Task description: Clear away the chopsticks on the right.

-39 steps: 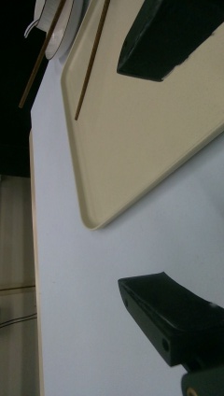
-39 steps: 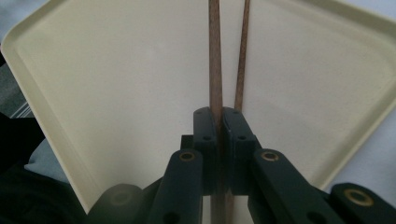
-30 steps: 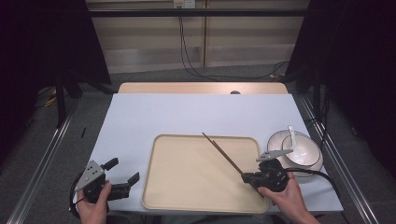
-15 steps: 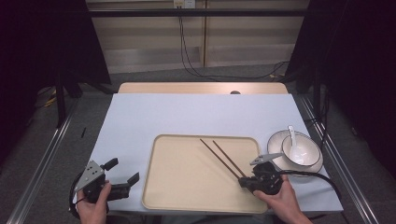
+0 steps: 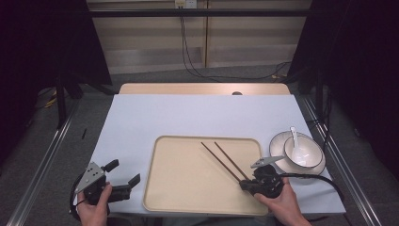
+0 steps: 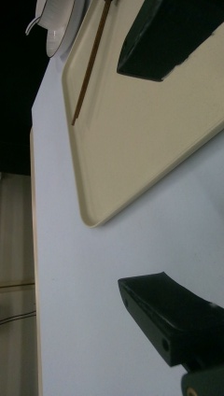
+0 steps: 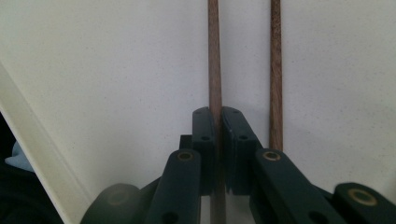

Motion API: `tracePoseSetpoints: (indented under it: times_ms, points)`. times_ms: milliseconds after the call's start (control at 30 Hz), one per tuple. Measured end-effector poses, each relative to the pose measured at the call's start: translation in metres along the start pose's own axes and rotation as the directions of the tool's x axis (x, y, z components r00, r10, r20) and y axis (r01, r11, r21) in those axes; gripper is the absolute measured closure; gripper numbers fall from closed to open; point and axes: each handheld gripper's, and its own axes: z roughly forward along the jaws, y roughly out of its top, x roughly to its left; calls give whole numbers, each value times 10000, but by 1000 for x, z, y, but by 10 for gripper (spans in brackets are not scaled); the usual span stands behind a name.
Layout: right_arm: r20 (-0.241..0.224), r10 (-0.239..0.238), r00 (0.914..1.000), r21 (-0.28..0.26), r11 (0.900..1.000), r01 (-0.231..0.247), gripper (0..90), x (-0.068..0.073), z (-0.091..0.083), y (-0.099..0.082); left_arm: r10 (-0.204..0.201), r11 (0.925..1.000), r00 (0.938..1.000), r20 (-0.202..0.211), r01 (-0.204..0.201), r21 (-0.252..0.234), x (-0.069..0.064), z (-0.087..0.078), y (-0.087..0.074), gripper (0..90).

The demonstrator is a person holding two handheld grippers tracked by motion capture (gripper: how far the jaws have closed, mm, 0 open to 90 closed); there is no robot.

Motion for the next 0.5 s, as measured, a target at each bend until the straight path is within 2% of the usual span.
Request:
tracePoseSetpoints:
  times_ms: [200,333,400,433,467,500]
  points:
    - [33,-25,10000,-204,9998,25,842,1,1,-1,-29,10000,10000,68,29,-49,0,0,0,9]
    - [-146,3,9999,-239,9997,-6,795,3,0,-2,-32,10000,10000,73,32,-45,0,0,0,9]
    - [-112,-79,9999,-290,9995,75,742,3,0,-3,-30,10000,10000,63,31,-30,0,-1,0,9]
    - [-235,-99,9997,-328,9994,91,709,3,0,-3,-39,10000,10000,14,39,-31,0,-1,0,9]
    - [-235,-99,9997,-328,9994,91,709,3,0,-3,-39,10000,10000,14,39,-31,0,-1,0,9]
    - [-36,-169,9999,-328,9993,167,682,3,-2,-3,-29,10000,10000,-1,29,-26,0,-1,0,9]
